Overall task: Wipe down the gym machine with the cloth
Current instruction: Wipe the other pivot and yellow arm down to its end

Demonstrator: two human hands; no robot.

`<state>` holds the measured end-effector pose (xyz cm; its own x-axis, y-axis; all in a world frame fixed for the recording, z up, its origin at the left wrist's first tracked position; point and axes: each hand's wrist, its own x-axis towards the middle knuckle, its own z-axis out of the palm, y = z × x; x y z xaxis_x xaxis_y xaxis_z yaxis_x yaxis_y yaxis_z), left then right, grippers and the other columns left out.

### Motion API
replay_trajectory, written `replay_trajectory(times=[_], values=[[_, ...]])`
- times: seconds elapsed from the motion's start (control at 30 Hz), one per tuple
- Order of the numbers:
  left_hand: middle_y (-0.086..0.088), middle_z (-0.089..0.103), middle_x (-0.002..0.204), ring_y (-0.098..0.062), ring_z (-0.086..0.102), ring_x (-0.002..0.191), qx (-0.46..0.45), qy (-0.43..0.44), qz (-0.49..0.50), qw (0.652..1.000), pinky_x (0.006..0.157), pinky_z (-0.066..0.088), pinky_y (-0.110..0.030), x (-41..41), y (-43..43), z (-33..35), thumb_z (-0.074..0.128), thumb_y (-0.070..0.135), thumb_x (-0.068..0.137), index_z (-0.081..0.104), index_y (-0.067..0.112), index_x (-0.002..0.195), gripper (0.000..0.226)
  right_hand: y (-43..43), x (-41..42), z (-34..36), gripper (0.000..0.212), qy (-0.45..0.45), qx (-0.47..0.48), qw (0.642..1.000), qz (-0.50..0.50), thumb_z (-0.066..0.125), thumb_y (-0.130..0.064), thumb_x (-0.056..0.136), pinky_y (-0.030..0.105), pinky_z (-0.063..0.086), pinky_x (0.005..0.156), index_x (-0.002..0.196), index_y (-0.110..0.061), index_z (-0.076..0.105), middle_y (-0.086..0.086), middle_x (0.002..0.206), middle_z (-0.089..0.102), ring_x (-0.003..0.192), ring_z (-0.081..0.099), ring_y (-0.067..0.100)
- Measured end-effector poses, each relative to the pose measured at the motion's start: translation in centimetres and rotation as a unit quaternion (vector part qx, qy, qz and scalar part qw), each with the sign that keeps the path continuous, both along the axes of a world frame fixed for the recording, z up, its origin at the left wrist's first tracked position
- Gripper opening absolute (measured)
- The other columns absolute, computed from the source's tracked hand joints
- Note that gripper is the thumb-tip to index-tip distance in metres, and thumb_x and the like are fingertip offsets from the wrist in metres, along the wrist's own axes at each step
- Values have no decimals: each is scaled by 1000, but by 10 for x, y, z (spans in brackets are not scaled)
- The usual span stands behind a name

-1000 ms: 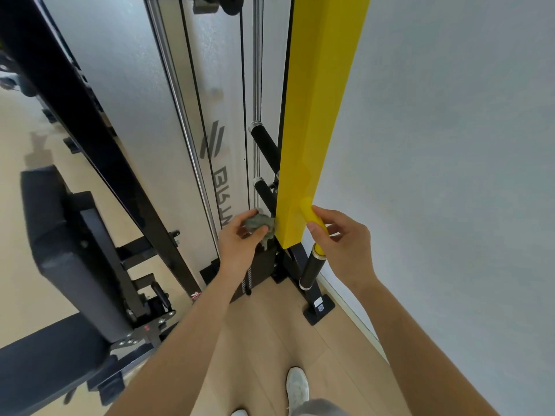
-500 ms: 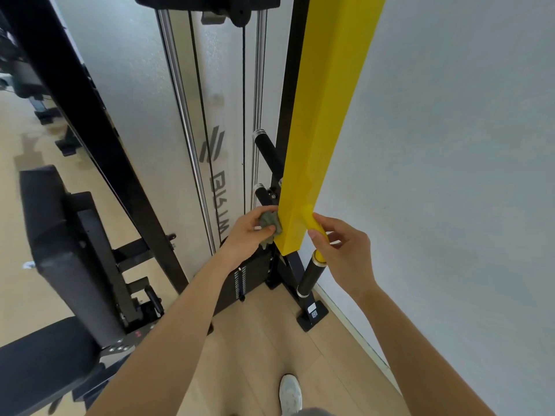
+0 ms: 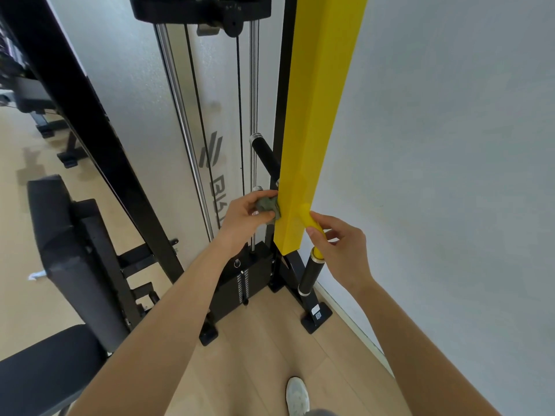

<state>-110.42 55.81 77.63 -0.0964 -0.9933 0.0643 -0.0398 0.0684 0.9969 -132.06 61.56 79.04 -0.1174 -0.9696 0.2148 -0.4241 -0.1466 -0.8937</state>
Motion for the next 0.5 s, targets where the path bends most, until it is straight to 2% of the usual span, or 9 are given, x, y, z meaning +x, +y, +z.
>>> replay_trajectory(times=[0.1,0.27,0.4,0.5], values=[[0,67,123,-10,63,114,-19,-7,-13,1000,93,52,-18,-3,3,4,77,-2,83,66,18,127,49,1,-1,-1,30,0,1,1000,1,70,-29,93,18,53,74,122,-24,73,-7,114,73,85,63,10],[-3,65,126,-13,66,111,12,-45,-67,997,95,55,-25,-4,1,-4,84,6,79,60,16,136,63,2,-1,-1,31,2,-1,1000,6,71,-28,93,9,50,70,123,-21,73,-5,115,73,83,62,8],[1,65,121,1,67,100,34,-114,-129,984,85,53,-15,-2,-2,-13,86,4,76,57,21,133,67,2,-2,-3,31,4,-4,1000,7,70,-28,92,6,49,69,123,-21,73,-3,116,72,82,62,6],[4,64,118,5,65,100,18,-155,-147,977,84,53,-15,-1,-5,-20,88,3,74,55,25,131,70,3,-2,-3,32,11,-7,1000,9,70,-29,92,6,49,69,123,-21,72,-4,116,72,84,62,7]])
